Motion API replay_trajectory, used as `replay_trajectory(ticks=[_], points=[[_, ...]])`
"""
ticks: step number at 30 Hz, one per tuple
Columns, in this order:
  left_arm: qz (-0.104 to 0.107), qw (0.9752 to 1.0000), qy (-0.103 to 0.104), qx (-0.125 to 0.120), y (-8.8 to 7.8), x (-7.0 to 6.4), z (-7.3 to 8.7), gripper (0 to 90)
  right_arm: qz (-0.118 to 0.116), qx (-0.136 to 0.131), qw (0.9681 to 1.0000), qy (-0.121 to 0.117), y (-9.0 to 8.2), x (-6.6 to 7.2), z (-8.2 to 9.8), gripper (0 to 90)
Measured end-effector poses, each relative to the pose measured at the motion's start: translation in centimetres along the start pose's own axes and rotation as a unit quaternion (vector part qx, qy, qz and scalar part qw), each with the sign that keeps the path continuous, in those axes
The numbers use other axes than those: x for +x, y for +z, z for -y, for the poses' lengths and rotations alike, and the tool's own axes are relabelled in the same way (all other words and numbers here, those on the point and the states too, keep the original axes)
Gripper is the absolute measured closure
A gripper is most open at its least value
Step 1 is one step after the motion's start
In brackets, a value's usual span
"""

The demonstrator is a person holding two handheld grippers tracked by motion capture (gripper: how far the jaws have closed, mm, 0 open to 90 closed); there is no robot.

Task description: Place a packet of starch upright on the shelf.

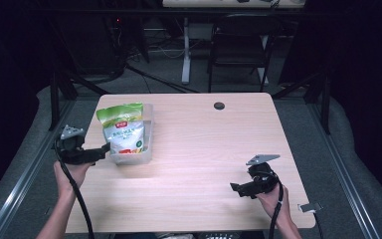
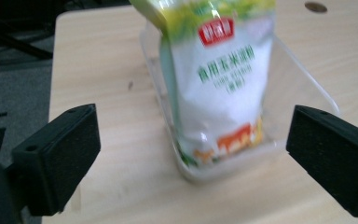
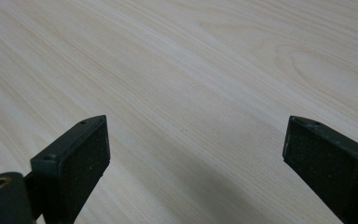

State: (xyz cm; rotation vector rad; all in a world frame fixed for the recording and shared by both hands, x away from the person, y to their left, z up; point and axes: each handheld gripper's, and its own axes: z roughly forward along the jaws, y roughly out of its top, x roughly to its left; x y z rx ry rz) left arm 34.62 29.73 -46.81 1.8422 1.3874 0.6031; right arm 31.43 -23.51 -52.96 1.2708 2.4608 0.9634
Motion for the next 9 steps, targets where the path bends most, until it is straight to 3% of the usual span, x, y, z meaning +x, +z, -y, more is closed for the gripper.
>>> replay_trajectory(ticks=[2, 3, 4, 6, 9], points=[[-0.002, 0.9999, 0.001, 0.011, -0.5, -0.7, 1.5, 0.4, 0.000, 0.001, 1.0000, 0.000, 0.0, 0.0, 0.0, 6.8], [-0.002, 0.9999, 0.001, 0.011, -0.5, -0.7, 1.5, 0.4, 0.000, 0.000, 1.0000, 0.000, 0.1, 0.0, 0.0, 6.8], [-0.004, 0.9999, -0.009, 0.006, -0.6, -1.0, 2.9, 0.4, 0.000, -0.002, 1.0000, -0.001, 0.1, 0.0, 0.0, 6.8], [-0.004, 0.9998, -0.017, 0.009, -0.6, -1.0, 3.6, 0.3, -0.001, 0.001, 1.0000, 0.000, 0.0, 0.0, 0.0, 6.8], [0.015, 0.9996, -0.021, 0.012, -0.6, -1.1, 4.2, 0.3, -0.003, 0.001, 1.0000, 0.000, 0.2, 0.0, 0.0, 6.8]])
